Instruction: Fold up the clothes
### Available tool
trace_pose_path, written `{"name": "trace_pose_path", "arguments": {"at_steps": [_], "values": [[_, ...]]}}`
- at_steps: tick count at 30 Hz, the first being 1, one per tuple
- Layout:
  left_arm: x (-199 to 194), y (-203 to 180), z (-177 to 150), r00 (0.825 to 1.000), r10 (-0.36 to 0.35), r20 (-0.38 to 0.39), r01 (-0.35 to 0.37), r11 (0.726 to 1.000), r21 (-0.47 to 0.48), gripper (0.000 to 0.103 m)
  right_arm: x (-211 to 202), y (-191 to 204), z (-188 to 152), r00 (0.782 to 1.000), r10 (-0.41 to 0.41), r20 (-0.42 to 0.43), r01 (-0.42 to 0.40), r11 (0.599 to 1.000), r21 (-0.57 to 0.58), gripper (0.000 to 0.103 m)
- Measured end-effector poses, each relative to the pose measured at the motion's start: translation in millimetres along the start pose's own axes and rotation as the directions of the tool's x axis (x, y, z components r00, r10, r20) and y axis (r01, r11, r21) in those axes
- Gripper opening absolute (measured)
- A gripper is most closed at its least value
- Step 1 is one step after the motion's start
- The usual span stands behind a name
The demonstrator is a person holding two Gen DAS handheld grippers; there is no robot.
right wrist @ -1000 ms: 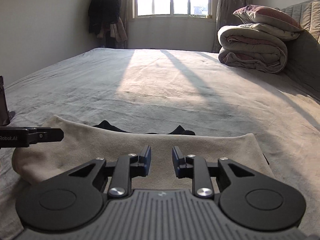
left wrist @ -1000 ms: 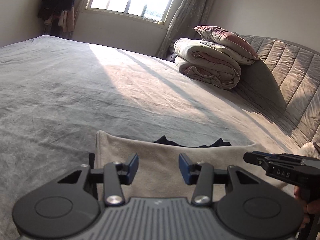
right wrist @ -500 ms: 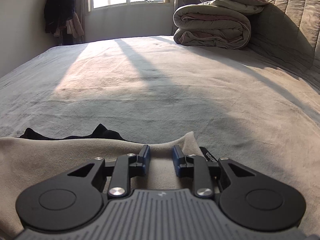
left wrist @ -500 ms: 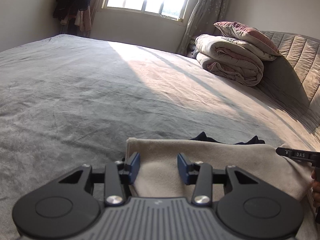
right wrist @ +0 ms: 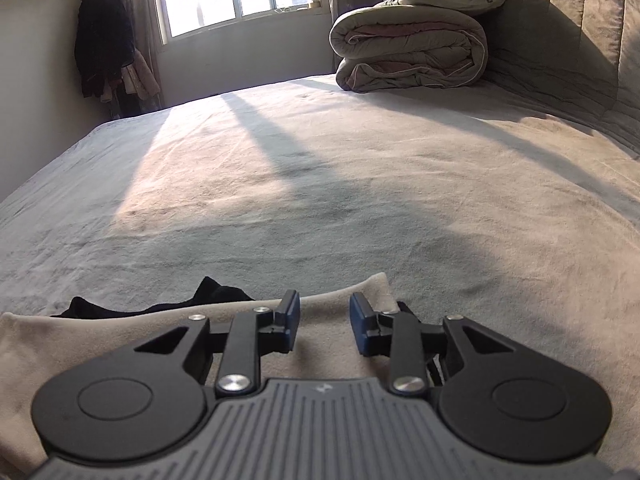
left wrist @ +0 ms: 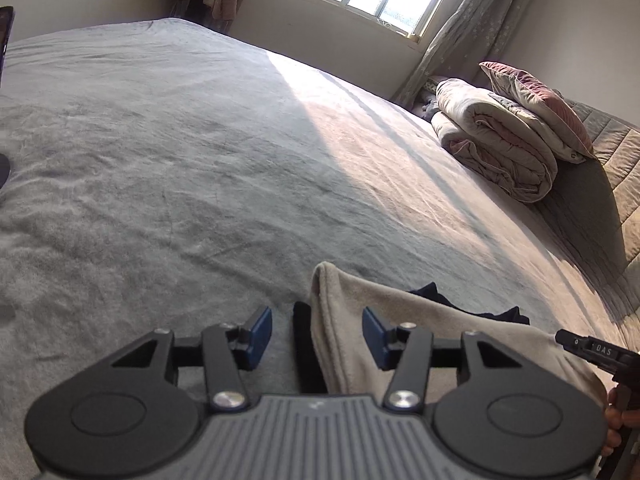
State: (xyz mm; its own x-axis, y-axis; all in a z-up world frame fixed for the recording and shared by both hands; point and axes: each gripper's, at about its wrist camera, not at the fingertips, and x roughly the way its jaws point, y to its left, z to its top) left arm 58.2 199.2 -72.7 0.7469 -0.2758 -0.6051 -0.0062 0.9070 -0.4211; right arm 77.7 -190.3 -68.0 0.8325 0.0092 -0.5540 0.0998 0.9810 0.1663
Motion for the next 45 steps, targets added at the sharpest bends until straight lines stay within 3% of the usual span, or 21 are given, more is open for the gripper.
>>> {"name": "trace_pose_path", "arguments": {"at_steps": [4,8,11,16,17,21,24,25,28,32,34,36,40,43,45], "values": [[-8.8,23.1,1.0,0.988,-0.090,-0.129,0.072,0.987,-0.142,0.056,-14.4,15.2,4.3,0.992,0.127,-0.025,-0.126,0.992,0.025,0.033],[-0.7,37.7,-7.4,0.949,-0.210,-0.234,0.144,0.952,-0.270,0.062,-24.3,30.6,1.8,0.955,0.283,-0.083,-0.275,0.956,0.099,0.033],[13.2,32.7,-12.5,0.938,-0.250,-0.240,0.178,0.942,-0.285,0.068,-24.3,44.7,-2.4,0.916,0.375,-0.143,-0.357,0.924,0.136,0.033],[26.2,25.3,-14.7,0.931,-0.294,-0.219,0.219,0.925,-0.309,0.073,-17.9,53.9,-8.6,0.888,0.422,-0.184,-0.388,0.901,0.196,0.027],[28.3,23.5,-14.9,0.930,-0.296,-0.216,0.223,0.925,-0.309,0.070,-16.1,54.4,-9.6,0.886,0.424,-0.188,-0.386,0.899,0.206,0.026],[32.2,18.3,-16.7,0.942,-0.256,-0.216,0.190,0.940,-0.284,0.033,-9.9,55.4,-11.4,0.890,0.416,-0.186,-0.375,0.900,0.221,0.024],[31.8,17.5,-16.4,0.945,-0.255,-0.206,0.190,0.938,-0.289,0.022,-2.2,57.4,-10.6,0.893,0.410,-0.187,-0.368,0.903,0.221,0.022],[30.1,15.9,-14.8,0.946,-0.258,-0.198,0.195,0.937,-0.290,0.021,2.3,58.6,-11.6,0.895,0.397,-0.201,-0.356,0.910,0.213,0.021],[21.1,5.7,-8.1,0.948,-0.273,-0.166,0.218,0.933,-0.288,0.019,18.1,59.1,-20.5,0.898,0.370,-0.239,-0.330,0.925,0.191,0.002],[6.5,-22.2,4.2,0.942,-0.315,-0.114,0.275,0.923,-0.269,0.019,19.2,50.8,-17.1,0.883,0.397,-0.249,-0.343,0.909,0.235,0.001],[2.1,-40.8,9.9,0.934,-0.346,-0.089,0.315,0.914,-0.254,0.019,17.2,46.9,-14.4,0.874,0.418,-0.247,-0.357,0.898,0.257,0.003],[0.9,-57.1,12.2,0.923,-0.377,-0.075,0.349,0.904,-0.249,0.019,14.1,42.7,-11.0,0.859,0.451,-0.242,-0.379,0.878,0.292,0.019],[12.0,-88.4,8.4,0.900,-0.429,-0.077,0.398,0.881,-0.254,0.019,4.1,27.8,-2.3,0.846,0.486,-0.218,-0.394,0.847,0.358,0.020],[26.9,-109.7,-0.2,0.887,-0.453,-0.089,0.419,0.870,-0.260,0.019,-2.3,6.6,2.9,0.836,0.519,-0.177,-0.397,0.796,0.457,0.025],[40.1,-124.3,-8.0,0.876,-0.470,-0.107,0.431,0.863,-0.266,0.019,-6.6,-8.7,6.6,0.830,0.538,-0.146,-0.398,0.755,0.521,0.037]]}}
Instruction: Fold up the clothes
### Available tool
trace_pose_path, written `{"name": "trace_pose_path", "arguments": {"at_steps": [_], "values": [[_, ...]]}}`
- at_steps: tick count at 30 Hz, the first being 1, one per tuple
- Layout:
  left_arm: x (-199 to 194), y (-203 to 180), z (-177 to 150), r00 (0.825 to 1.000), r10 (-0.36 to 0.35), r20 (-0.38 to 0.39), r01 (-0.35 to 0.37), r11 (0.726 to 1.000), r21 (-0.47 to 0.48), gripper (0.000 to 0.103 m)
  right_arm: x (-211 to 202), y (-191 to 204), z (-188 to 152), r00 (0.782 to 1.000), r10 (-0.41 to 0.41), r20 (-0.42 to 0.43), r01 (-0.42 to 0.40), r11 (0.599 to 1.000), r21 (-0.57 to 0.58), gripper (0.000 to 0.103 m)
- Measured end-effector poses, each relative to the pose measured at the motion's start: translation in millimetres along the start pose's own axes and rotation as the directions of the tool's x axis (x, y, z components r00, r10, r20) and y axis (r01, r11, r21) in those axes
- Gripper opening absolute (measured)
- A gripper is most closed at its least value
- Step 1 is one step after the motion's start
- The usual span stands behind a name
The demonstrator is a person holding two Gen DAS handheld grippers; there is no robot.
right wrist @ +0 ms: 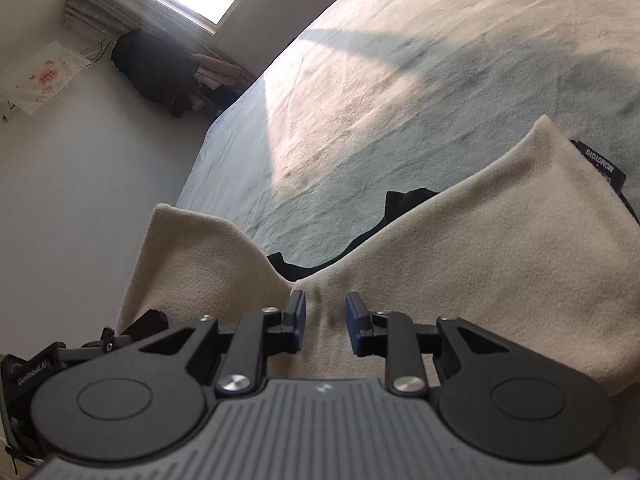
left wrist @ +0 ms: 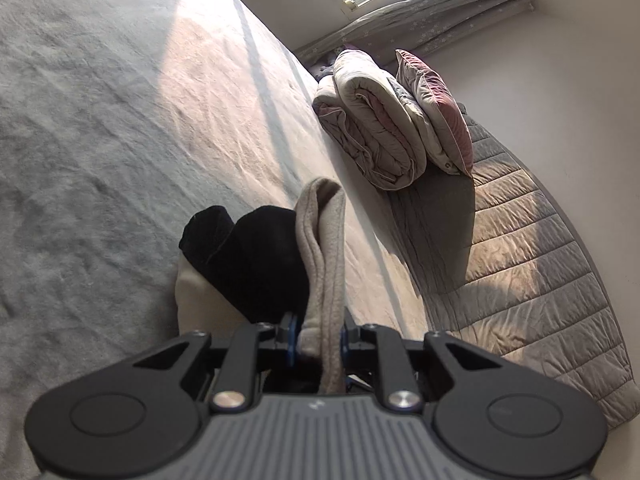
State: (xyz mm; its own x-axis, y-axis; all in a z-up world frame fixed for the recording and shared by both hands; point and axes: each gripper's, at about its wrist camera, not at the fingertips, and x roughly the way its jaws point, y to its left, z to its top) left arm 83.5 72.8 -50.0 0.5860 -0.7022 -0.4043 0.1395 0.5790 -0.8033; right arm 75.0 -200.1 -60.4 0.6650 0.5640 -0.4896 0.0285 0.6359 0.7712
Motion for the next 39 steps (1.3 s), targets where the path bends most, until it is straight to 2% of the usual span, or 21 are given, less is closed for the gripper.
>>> {"name": "trace_pose_path", "arguments": {"at_steps": [4,8,11,14,17,20,23,25,26,27,28,29,30,34,39], "values": [[30.2,-0.7,-14.7,0.998,-0.010,-0.055,0.010,1.000,0.001,0.021,-21.4,-23.0,12.8,0.998,0.053,0.030,-0.057,0.988,0.143,0.042],[52.4,11.6,-23.7,0.993,-0.018,-0.121,0.015,1.000,-0.023,0.035,-32.1,-53.2,19.5,0.993,0.113,0.044,-0.121,0.940,0.319,0.053],[48.4,13.7,-25.2,0.988,-0.083,-0.128,0.080,0.996,-0.028,0.045,-30.3,-69.5,20.3,0.988,0.151,0.022,-0.147,0.901,0.409,0.058],[33.0,15.4,-20.8,0.973,-0.189,-0.130,0.183,0.982,-0.058,0.046,-30.3,-71.3,21.1,0.988,0.157,0.013,-0.147,0.891,0.430,0.058],[12.8,15.6,-16.9,0.979,-0.178,-0.095,0.178,0.984,-0.017,0.046,-32.1,-65.4,21.3,0.988,0.155,0.006,-0.143,0.896,0.421,0.061],[0.6,22.9,-13.4,0.993,-0.100,-0.063,0.102,0.995,0.020,0.045,-33.1,-58.0,20.9,0.989,0.145,-0.006,-0.130,0.906,0.403,0.061],[-5.6,32.7,-11.4,0.998,-0.052,-0.043,0.053,0.999,0.013,0.042,-26.8,-43.7,17.7,0.996,0.081,-0.037,-0.065,0.945,0.320,0.061],[-7.5,35.4,-11.0,0.999,-0.019,-0.028,0.020,1.000,0.020,0.042,-20.5,-28.1,13.3,0.998,0.019,-0.053,-0.007,0.975,0.221,0.061],[-8.4,35.0,-10.9,1.000,-0.004,-0.017,0.005,1.000,0.031,0.042,-17.0,-19.6,10.8,0.998,-0.015,-0.060,0.025,0.986,0.164,0.055],[-9.5,33.8,-10.8,1.000,0.008,-0.001,-0.008,0.999,0.044,0.040,-14.7,-11.9,9.1,0.997,-0.042,-0.058,0.048,0.992,0.112,0.031],[-10.6,32.5,-10.6,1.000,0.020,0.020,-0.021,0.998,0.056,0.036,-14.1,-5.4,8.4,0.997,-0.059,-0.049,0.063,0.996,0.068,0.028],[-10.6,30.7,-10.5,0.999,0.028,0.036,-0.030,0.997,0.069,0.024,-13.5,1.2,7.7,0.996,-0.077,-0.038,0.077,0.997,0.023,0.028],[-9.2,28.4,-10.7,0.998,0.032,0.048,-0.036,0.996,0.083,0.017,-15.1,5.6,8.2,0.997,-0.079,-0.025,0.078,0.997,-0.007,0.027],[-2.3,18.7,-12.5,0.995,0.043,0.086,-0.054,0.989,0.137,0.015,-34.2,2.6,18.7,0.999,-0.014,0.030,0.014,1.000,-0.027,0.026],[19.1,4.2,-24.0,0.999,0.016,0.048,-0.025,0.979,0.200,0.015,-52.9,-16.1,34.9,0.998,0.014,0.064,-0.015,1.000,0.027,0.026]]}}
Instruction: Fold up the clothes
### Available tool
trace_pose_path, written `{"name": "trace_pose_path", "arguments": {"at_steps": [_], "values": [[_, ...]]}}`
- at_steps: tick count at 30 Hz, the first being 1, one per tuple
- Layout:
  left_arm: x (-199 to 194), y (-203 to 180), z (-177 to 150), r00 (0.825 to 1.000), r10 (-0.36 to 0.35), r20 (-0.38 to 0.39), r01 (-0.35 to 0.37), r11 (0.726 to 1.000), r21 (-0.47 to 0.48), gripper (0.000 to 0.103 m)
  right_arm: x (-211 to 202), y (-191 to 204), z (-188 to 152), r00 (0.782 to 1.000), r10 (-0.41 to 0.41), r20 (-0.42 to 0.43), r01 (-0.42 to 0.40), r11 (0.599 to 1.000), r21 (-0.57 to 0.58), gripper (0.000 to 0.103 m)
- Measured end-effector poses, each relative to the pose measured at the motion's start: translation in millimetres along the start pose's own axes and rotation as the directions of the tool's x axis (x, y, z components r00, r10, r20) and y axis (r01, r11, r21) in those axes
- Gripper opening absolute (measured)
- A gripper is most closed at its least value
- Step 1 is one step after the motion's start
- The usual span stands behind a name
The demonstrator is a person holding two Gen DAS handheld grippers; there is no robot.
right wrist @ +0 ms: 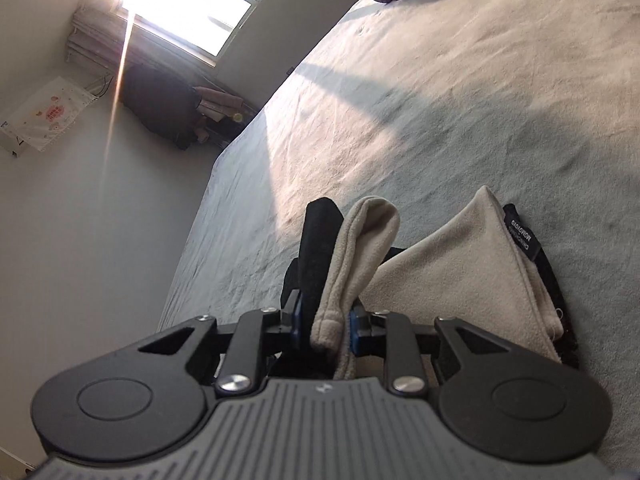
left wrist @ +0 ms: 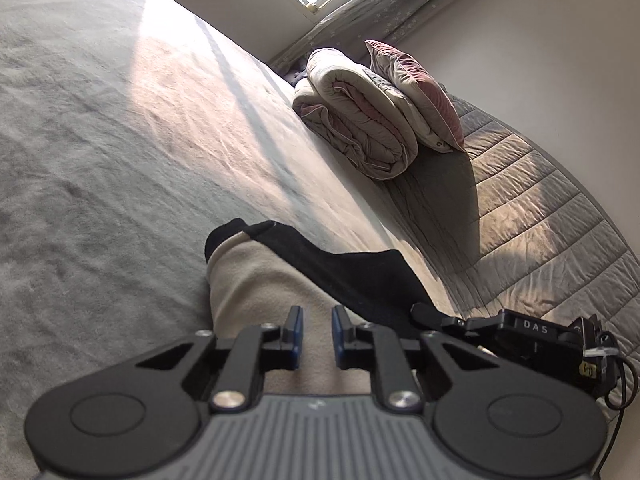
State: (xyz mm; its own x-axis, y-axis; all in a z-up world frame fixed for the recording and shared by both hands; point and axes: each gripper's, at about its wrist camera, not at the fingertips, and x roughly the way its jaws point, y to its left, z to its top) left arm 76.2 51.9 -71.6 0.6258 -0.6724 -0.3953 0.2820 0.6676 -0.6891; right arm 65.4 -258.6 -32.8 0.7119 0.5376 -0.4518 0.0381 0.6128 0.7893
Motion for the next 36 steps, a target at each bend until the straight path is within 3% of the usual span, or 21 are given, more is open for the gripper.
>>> {"name": "trace_pose_path", "arguments": {"at_steps": [6,10,15,19,22,29,36], "values": [[20.0,-13.5,-15.8,0.998,-0.022,-0.059,0.026,0.997,0.067,0.015,-24.1,-23.4,11.0,1.000,-0.026,0.015,0.025,0.999,0.044,0.026],[29.7,-16.7,-26.1,0.995,-0.018,-0.098,0.028,0.995,0.101,0.014,-25.1,-44.2,11.8,0.995,-0.097,-0.016,0.098,0.994,0.054,0.026],[29.1,-25.3,-28.3,0.995,0.007,-0.096,0.008,0.987,0.159,0.015,-33.7,-51.0,8.4,0.991,-0.137,-0.007,0.137,0.990,0.040,0.035],[21.2,-27.1,-20.1,0.998,0.002,-0.062,0.008,0.986,0.165,0.015,-52.1,-25.9,2.9,0.975,-0.188,0.121,0.201,0.974,-0.101,0.037],[21.4,-25.5,-19.7,0.998,0.005,-0.059,0.005,0.987,0.163,0.015,-52.7,-9.6,-1.8,0.968,-0.160,0.193,0.199,0.959,-0.204,0.037],[24.2,-41.6,-27.7,0.996,0.018,-0.085,0.006,0.962,0.271,0.015,-19.6,12.9,-20.0,0.966,-0.152,0.208,0.226,0.889,-0.398,0.038],[34.4,-37.6,6.0,0.998,0.070,-0.001,-0.065,0.938,0.340,0.015,10.9,10.3,-36.4,0.956,-0.170,0.237,0.275,0.795,-0.540,0.038]]}}
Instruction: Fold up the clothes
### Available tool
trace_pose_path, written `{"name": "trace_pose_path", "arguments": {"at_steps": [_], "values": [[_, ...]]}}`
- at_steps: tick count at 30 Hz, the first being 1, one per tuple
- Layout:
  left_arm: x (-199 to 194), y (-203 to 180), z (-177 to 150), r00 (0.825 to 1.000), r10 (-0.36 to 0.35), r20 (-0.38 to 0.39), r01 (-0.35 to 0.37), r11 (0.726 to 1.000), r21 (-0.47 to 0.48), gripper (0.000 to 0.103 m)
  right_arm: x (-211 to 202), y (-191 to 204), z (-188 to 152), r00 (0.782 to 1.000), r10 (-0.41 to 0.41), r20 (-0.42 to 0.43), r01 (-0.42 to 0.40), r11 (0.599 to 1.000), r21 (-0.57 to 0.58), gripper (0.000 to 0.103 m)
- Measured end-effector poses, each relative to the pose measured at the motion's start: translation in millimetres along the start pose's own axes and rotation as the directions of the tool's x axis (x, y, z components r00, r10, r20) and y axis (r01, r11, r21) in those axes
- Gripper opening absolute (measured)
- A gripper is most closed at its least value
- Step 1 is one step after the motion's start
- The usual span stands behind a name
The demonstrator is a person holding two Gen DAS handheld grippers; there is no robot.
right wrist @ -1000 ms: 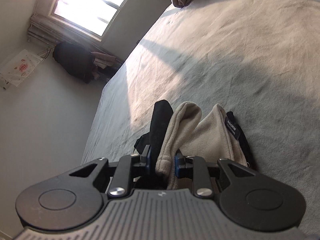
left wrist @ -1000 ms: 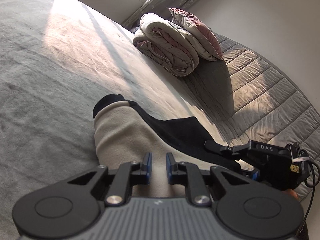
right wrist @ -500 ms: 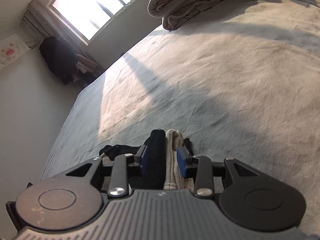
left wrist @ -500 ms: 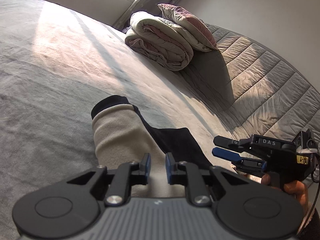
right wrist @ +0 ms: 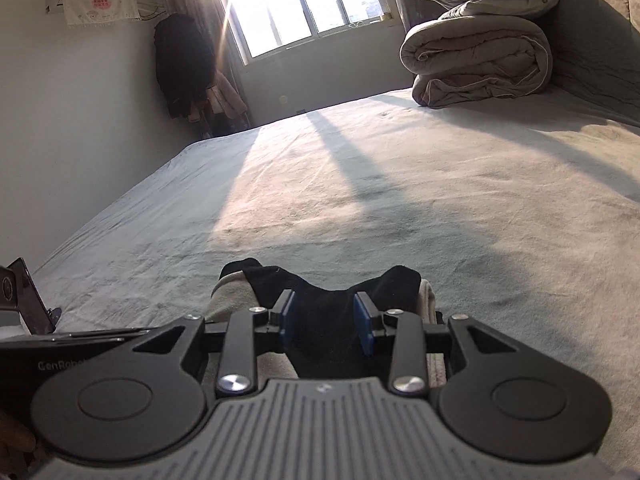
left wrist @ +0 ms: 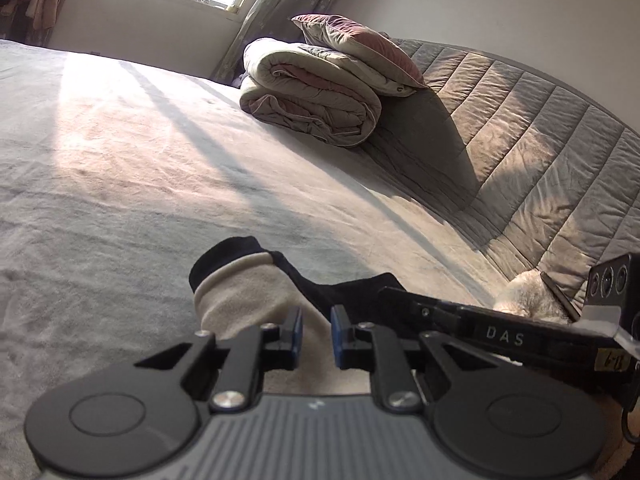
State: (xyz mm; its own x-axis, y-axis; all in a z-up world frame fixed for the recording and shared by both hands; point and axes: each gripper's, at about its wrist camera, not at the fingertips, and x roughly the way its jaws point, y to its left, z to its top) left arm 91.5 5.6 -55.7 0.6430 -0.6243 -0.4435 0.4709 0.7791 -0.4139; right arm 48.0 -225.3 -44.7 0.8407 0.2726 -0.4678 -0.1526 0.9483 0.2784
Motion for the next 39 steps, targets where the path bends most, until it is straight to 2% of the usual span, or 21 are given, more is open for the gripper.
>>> {"name": "trace_pose_path", "arguments": {"at_steps": [2,3,6,8,12,15,17,19,20,24,30,33,37,39], "values": [[10.5,9.5,6.3,1.000,0.020,0.021,-0.020,1.000,-0.009,0.014,6.3,2.1,-6.8,0.999,-0.033,-0.002,0.033,0.998,-0.053,0.036],[16.3,14.6,7.8,0.999,0.032,0.025,-0.032,0.999,-0.021,0.014,8.9,1.4,-10.3,0.998,-0.056,-0.004,0.055,0.996,-0.077,0.026],[36.9,26.4,6.6,0.998,0.065,0.012,-0.064,0.997,-0.040,0.013,15.7,-6.7,-20.7,0.994,-0.106,-0.014,0.103,0.985,-0.137,0.014],[48.5,29.9,1.1,0.996,0.084,-0.002,-0.084,0.996,-0.026,0.009,16.9,-12.7,-24.1,0.994,-0.104,-0.015,0.101,0.984,-0.147,0.011],[57.6,36.3,-8.4,0.994,0.105,0.024,-0.104,0.994,-0.035,0.004,19.5,-21.2,-26.3,0.996,-0.089,-0.019,0.085,0.985,-0.149,0.005],[52.7,37.0,-3.4,0.994,0.107,0.018,-0.105,0.992,-0.070,0.004,20.3,-21.1,-24.8,0.997,-0.081,-0.019,0.077,0.985,-0.152,0.005],[43.5,30.1,1.8,0.994,0.106,0.014,-0.105,0.993,-0.050,0.004,17.4,-18.1,-23.0,0.998,-0.068,-0.015,0.064,0.986,-0.156,0.007],[31.2,20.1,5.6,0.995,0.097,0.013,-0.096,0.995,-0.004,0.005,12.3,-15.5,-21.3,0.999,-0.046,-0.008,0.044,0.986,-0.160,0.014],[24.6,14.2,6.5,0.996,0.093,0.008,-0.093,0.995,0.034,0.005,9.0,-14.4,-20.5,0.999,-0.036,-0.002,0.035,0.986,-0.163,0.021],[-2.7,-6.4,3.5,0.996,0.080,-0.025,-0.075,0.984,0.159,0.005,-7.9,-9.4,-17.5,0.999,-0.014,0.029,0.019,0.982,-0.190,0.027],[-28.5,-26.5,-23.8,0.998,0.030,-0.060,-0.017,0.979,0.205,0.005,-30.2,5.8,-25.4,0.999,0.030,0.042,-0.017,0.955,-0.295,0.027],[-26.1,-30.6,-39.3,0.997,0.033,-0.066,-0.018,0.975,0.221,0.005,-36.1,14.7,-35.3,0.999,0.030,0.035,-0.015,0.933,-0.361,0.027],[-20.7,-31.0,-55.8,0.998,0.034,-0.052,-0.022,0.974,0.224,0.005,-34.4,17.2,-47.9,1.000,-0.008,0.002,0.008,0.899,-0.439,0.026],[-17.8,-32.9,-60.7,0.998,0.025,-0.051,-0.013,0.975,0.221,0.005,-29.6,14.2,-54.7,0.999,-0.041,-0.022,0.026,0.877,-0.479,0.022]]}}
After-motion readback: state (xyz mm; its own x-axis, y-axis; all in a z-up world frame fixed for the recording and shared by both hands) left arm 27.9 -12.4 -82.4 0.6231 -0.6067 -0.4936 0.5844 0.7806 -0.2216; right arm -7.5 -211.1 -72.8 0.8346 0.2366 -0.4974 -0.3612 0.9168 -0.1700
